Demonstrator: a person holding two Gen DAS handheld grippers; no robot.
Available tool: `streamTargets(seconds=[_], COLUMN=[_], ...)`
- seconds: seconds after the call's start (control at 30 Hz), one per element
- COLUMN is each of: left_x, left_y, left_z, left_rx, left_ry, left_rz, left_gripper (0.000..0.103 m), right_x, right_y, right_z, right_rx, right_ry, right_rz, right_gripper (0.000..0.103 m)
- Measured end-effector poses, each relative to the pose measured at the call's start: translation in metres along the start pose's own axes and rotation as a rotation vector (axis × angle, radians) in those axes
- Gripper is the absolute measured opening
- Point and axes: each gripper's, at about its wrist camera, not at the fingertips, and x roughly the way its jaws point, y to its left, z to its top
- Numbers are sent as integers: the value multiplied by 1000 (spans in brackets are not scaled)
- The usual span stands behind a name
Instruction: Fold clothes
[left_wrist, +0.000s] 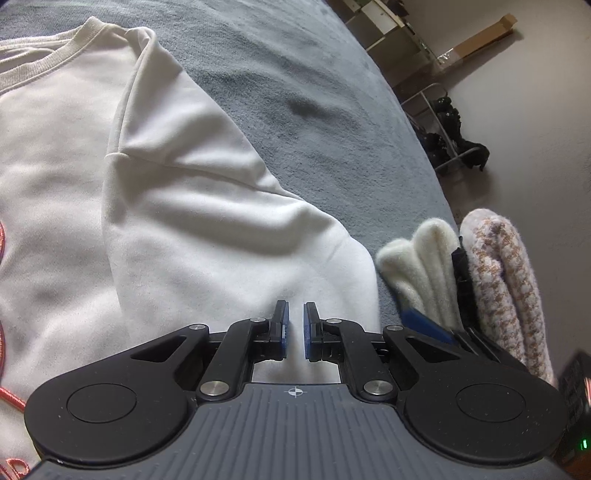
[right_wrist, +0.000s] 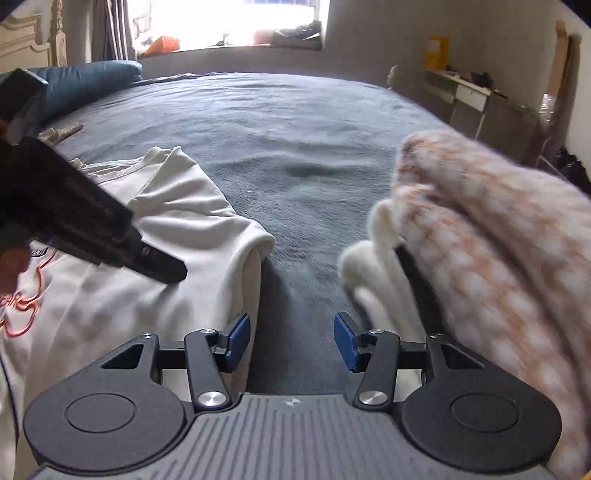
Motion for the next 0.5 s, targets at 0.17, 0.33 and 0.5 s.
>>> streamTargets(seconds=[0.17, 0.33, 0.5], left_x=[6, 28, 24], left_y=[-18, -38, -45], left_z=[0, -4, -6], left_rx=[87, 191, 211], left_ry=[5, 30, 16], left_rz=[-16, 18, 55], left_gripper=[9, 16, 19], right_x=[-41, -48, -33], right_y=[-2, 8, 3], right_z=[-11, -23, -53], right_rx=[103, 116, 137], right_ry=[-35, -6, 160], right_rz=[46, 133, 82], right_gripper=[42, 24, 16])
